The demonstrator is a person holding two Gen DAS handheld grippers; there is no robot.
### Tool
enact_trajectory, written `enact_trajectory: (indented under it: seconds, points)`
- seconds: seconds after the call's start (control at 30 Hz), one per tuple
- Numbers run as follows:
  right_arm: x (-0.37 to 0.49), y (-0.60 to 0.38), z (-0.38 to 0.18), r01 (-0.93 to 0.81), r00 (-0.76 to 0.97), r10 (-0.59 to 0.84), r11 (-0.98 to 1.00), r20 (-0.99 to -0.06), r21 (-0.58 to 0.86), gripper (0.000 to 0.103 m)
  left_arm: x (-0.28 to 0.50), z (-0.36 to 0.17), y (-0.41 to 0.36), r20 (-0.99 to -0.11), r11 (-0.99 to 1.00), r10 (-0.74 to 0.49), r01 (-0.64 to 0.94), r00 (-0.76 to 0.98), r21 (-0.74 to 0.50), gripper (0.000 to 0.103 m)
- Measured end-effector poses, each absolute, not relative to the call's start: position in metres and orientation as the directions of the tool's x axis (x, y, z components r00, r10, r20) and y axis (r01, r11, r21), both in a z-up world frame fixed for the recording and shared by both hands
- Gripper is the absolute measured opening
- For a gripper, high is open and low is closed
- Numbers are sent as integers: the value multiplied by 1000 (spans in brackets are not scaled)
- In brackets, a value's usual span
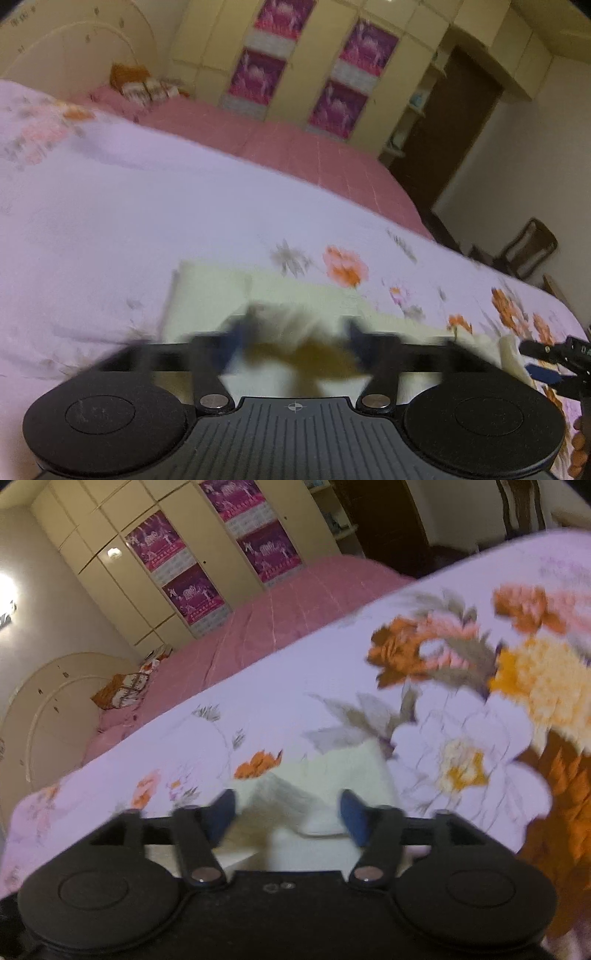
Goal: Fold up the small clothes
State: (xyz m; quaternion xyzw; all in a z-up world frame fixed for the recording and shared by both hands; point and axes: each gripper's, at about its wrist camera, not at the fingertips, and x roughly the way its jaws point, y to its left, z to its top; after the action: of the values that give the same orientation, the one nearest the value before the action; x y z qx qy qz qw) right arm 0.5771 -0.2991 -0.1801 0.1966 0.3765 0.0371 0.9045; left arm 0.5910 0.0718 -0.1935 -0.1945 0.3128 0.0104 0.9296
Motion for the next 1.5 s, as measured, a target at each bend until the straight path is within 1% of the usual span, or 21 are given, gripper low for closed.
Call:
enact_trajectory:
  seconds: [0.07, 0.17, 0.2, 0.23, 0.33, 0.4, 0.47, 0.53, 0.57, 0.6, 0.63, 0.73, 0.83, 0.93, 0.97, 1.0, 1.07, 1.1, 1.3, 1.47, 1.5]
  points:
    - [577, -304, -179, 76, 718, 210, 924, -664, 375, 66, 584, -187, 74, -554, 937, -64, -142, 830, -321, 88]
    - [576, -307, -180, 59, 716, 197, 939, -669, 340, 66, 584, -189, 78, -566, 953, -62, -120, 822, -278, 88]
    - [578, -306, -183, 45, 707, 200, 944, -678, 326, 66, 586, -191, 78, -579, 959, -64, -110, 813, -261, 84]
    - [579, -304, -185, 37, 700, 195, 951, -687, 308, 66, 588, -193, 78, -591, 962, -69, -102, 804, -252, 72]
    - [584, -296, -191, 11, 692, 178, 967, -699, 256, 65, 598, -200, 79, -621, 965, -73, -102, 780, -242, 52]
    - [586, -291, -193, -11, 692, 172, 974, -701, 228, 51, 605, -203, 78, -629, 968, -67, -102, 775, -228, 48]
    - [590, -285, -196, -34, 684, 177, 977, -708, 211, 41, 612, -205, 75, -635, 972, -69, -93, 770, -218, 42]
    - [591, -279, -196, -56, 681, 178, 980, -710, 193, 37, 614, -206, 73, -634, 975, -58, -92, 771, -201, 4]
    - [591, -277, -196, -67, 682, 176, 982, -710, 179, 27, 613, -206, 74, -628, 973, -52, -103, 777, -209, 4]
    - [591, -275, -194, -66, 687, 164, 984, -708, 164, 9, 610, -205, 77, -613, 966, -44, -122, 789, -226, 4]
    - [590, -276, -192, -63, 693, 162, 984, -702, 165, 5, 606, -204, 80, -596, 961, -32, -139, 802, -238, 4]
    - [582, -285, -185, -18, 735, 130, 985, -666, 172, 5, 594, -206, 86, -576, 948, -11, -175, 817, -267, 4]
    - [584, -294, -197, 19, 713, 99, 987, -694, 161, 5, 591, -221, 92, -605, 939, -5, -203, 796, -276, 4]
    - [587, -293, -203, 30, 714, 83, 988, -695, 149, 5, 595, -220, 90, -601, 946, 7, -201, 799, -256, 4]
    - [588, -291, -201, 29, 716, 80, 989, -694, 145, 6, 594, -217, 91, -598, 943, 13, -209, 802, -260, 4]
    - [588, -291, -199, 28, 723, 83, 988, -685, 150, 13, 592, -213, 92, -590, 939, 22, -219, 807, -265, 4]
    - [582, -292, -192, 37, 739, 76, 987, -670, 153, 22, 588, -207, 90, -578, 942, 38, -222, 815, -253, 5]
    - [579, -292, -188, 36, 744, 73, 988, -664, 149, 22, 584, -202, 90, -571, 945, 43, -219, 820, -244, 5]
    - [556, -281, -171, -32, 754, 120, 989, -645, 147, 22, 563, -182, 75, -560, 960, -25, -137, 828, -245, 5]
    - [534, -245, -169, -140, 734, 194, 981, -650, 134, 26, 551, -181, 39, -596, 973, -104, -43, 796, -228, 5]
    - [529, -237, -170, -162, 729, 205, 979, -653, 126, 26, 550, -182, 32, -605, 974, -115, -29, 788, -223, 9]
